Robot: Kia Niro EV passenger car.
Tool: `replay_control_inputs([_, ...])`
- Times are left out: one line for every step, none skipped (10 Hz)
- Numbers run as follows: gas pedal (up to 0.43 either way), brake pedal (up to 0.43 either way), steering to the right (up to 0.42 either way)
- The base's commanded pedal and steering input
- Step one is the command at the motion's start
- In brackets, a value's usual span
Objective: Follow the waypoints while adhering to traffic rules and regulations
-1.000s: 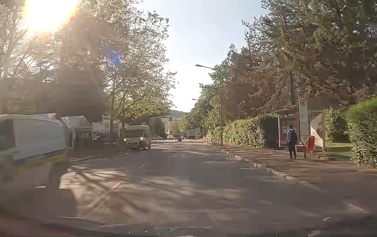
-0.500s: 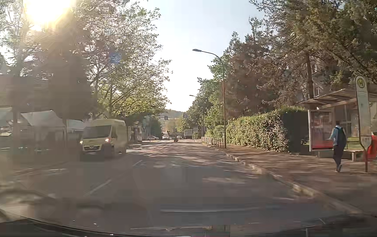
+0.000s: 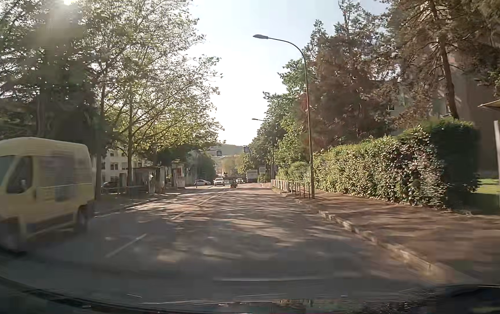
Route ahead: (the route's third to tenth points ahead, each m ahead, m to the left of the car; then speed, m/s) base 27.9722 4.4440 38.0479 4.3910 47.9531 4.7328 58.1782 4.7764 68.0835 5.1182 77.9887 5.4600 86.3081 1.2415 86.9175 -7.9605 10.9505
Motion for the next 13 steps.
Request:
replay_control_inputs([0.000, 0.000, -0.014])
replay_control_inputs([0.000, 0.000, -0.014])
replay_control_inputs([0.000, 0.000, -0.013])
replay_control_inputs([0.000, 0.000, -0.013])
replay_control_inputs([0.000, 0.000, -0.013])
replay_control_inputs([0.000, 0.000, -0.013])
replay_control_inputs([0.000, 0.000, -0.012])
replay_control_inputs([0.000, 0.000, -0.010])
replay_control_inputs([0.000, 0.000, -0.009])
replay_control_inputs([0.000, 0.000, -0.009])
replay_control_inputs([0.000, 0.000, -0.009])
replay_control_inputs([0.000, 0.000, -0.009])
replay_control_inputs([0.000, 0.000, -0.009])
